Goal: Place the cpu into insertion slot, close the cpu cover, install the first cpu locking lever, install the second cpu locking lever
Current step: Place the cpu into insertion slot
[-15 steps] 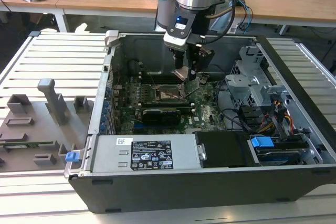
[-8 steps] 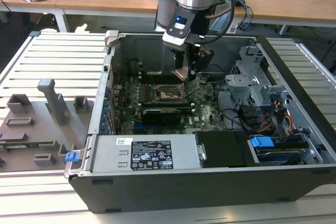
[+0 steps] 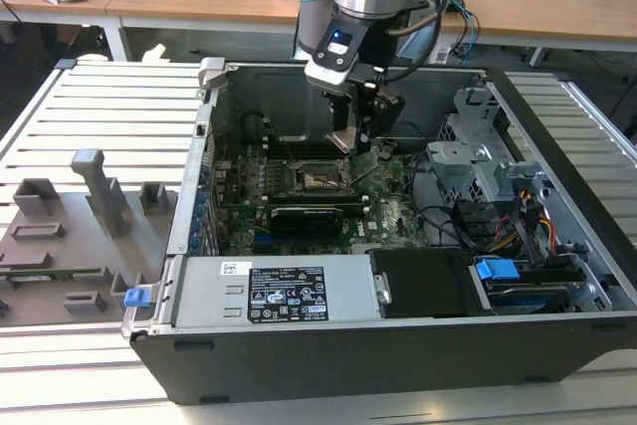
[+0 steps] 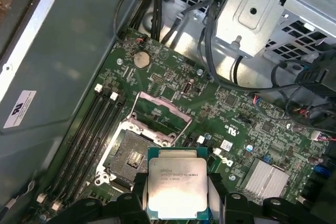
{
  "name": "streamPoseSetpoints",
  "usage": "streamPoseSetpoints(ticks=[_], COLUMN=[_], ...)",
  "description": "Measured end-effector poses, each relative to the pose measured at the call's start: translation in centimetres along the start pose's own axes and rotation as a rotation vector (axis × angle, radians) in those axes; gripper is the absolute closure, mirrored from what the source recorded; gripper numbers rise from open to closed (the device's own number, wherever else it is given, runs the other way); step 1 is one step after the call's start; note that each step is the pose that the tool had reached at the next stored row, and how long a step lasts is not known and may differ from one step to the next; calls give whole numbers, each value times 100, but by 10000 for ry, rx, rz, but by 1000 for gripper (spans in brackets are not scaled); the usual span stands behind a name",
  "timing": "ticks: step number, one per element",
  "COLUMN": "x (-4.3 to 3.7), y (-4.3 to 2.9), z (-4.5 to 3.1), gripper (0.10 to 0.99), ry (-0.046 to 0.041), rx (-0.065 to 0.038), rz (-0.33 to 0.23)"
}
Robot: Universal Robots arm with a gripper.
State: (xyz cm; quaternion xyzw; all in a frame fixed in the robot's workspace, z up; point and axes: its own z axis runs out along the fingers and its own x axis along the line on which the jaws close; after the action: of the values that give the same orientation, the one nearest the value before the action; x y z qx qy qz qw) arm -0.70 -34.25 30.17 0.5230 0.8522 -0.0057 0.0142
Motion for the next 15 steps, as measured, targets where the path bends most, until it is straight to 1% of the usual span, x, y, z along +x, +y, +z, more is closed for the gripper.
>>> streamPoseSetpoints(ticks=[15], x=[0], y=[0], z=[2], gripper=[545], ry=[-47], rx=[46], rz=[826])
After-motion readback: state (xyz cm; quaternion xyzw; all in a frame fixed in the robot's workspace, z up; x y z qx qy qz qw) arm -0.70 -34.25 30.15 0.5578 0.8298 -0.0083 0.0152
